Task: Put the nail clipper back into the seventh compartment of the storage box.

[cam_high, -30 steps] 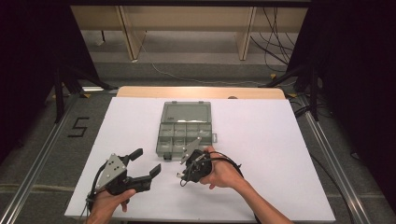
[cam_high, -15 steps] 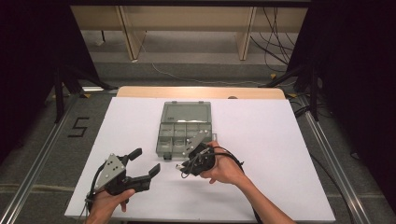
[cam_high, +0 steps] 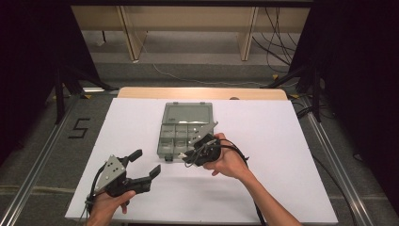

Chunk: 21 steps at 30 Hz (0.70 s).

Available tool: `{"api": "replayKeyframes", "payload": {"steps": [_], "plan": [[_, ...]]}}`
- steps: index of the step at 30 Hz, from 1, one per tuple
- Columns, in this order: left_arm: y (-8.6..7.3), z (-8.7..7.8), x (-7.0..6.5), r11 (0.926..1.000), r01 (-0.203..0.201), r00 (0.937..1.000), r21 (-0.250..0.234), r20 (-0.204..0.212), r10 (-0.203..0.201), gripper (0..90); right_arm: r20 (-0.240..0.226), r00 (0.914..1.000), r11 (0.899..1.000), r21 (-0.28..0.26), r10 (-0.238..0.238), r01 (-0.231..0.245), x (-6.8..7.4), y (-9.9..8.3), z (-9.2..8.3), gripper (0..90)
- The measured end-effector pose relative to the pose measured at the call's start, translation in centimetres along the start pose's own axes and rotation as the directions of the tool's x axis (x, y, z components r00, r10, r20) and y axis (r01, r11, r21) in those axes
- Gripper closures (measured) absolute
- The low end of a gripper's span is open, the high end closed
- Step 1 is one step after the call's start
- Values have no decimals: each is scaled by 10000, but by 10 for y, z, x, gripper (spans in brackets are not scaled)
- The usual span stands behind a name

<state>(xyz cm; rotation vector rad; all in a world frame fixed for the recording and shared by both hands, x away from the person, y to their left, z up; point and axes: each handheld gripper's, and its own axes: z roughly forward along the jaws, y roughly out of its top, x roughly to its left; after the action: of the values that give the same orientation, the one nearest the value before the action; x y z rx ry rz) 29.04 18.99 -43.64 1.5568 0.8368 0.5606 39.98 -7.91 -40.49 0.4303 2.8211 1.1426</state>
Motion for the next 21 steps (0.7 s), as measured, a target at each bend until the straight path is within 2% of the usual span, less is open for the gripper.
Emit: {"api": "replayKeyframes", "payload": {"steps": [8, 11, 21], "plan": [[0, 0, 0, 10000, 11, 10000, -15, -18, -11, 156, 313, 9995, 9991, -428, 68, -55, -10, 12, -5, 773], [0, 0, 0, 10000, 15, 10000, -14, -32, -16, 156, 443, 9987, 9976, -658, 246, -216, -15, 17, -5, 773], [0, -1, 0, 10000, 22, 10000, -84, 28, -21, 156, 676, 9969, 9970, -698, 395, -348, -25, 30, 5, 772]]}}
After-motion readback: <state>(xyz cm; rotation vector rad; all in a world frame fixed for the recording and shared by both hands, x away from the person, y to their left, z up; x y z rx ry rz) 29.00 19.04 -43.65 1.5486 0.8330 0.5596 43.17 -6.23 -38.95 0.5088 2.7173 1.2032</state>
